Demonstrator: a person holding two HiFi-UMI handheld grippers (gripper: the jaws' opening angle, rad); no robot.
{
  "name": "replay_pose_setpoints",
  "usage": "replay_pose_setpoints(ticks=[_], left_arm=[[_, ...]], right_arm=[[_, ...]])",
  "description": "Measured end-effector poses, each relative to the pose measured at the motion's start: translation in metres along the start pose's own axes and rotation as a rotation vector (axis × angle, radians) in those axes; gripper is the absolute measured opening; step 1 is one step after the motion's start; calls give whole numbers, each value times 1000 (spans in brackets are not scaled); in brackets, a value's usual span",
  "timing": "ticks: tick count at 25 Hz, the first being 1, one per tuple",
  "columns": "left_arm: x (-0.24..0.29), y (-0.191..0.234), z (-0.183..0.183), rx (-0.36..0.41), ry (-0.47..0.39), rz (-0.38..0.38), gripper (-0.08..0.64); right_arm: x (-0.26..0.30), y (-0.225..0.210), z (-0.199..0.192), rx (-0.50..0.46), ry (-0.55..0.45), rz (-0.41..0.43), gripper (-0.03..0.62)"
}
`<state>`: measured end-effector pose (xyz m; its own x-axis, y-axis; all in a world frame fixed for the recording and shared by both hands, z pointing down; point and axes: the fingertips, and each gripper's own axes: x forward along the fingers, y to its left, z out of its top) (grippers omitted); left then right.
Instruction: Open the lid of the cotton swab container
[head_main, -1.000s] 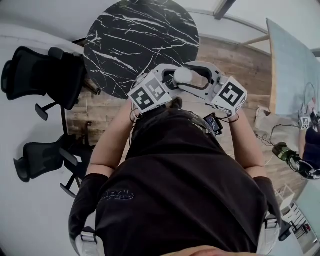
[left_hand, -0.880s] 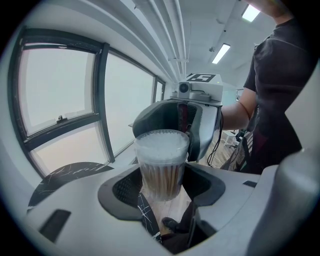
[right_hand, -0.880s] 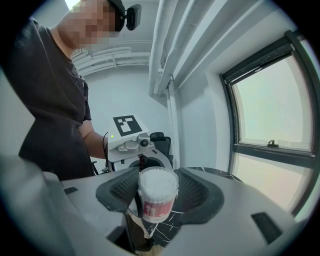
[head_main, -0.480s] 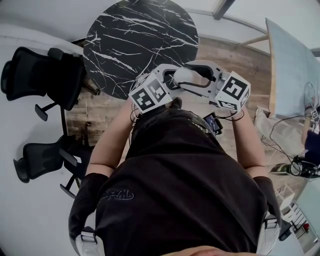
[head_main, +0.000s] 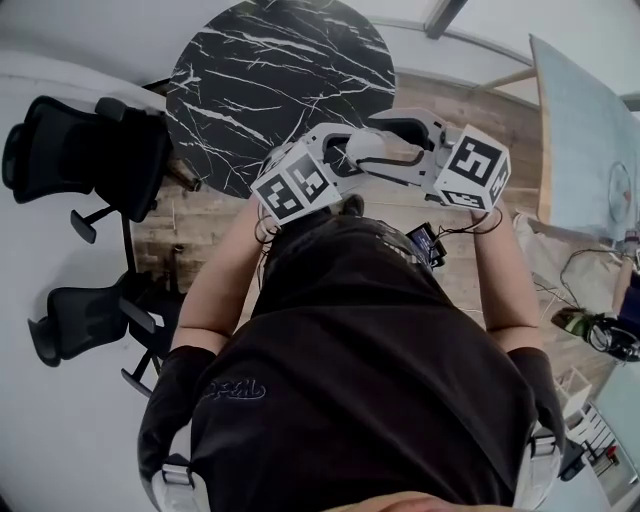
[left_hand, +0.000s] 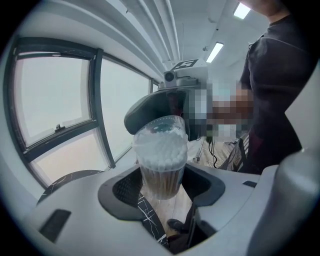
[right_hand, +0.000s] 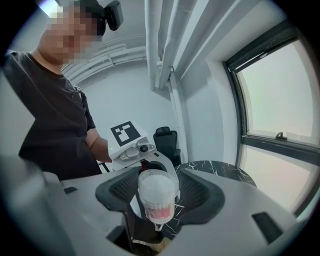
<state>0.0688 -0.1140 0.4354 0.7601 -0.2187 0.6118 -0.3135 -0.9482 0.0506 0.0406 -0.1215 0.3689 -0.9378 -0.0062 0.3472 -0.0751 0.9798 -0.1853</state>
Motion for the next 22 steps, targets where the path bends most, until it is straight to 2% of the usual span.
replay_pose_setpoints(ticks=[12, 22], left_arm=[[7, -13, -4, 38, 32, -49, 253], [18, -30, -5, 68, 38, -99, 255]], right_arm=[[-16, -18, 35, -37, -113, -77, 262], [-23, -35, 29, 14, -168, -146, 261]])
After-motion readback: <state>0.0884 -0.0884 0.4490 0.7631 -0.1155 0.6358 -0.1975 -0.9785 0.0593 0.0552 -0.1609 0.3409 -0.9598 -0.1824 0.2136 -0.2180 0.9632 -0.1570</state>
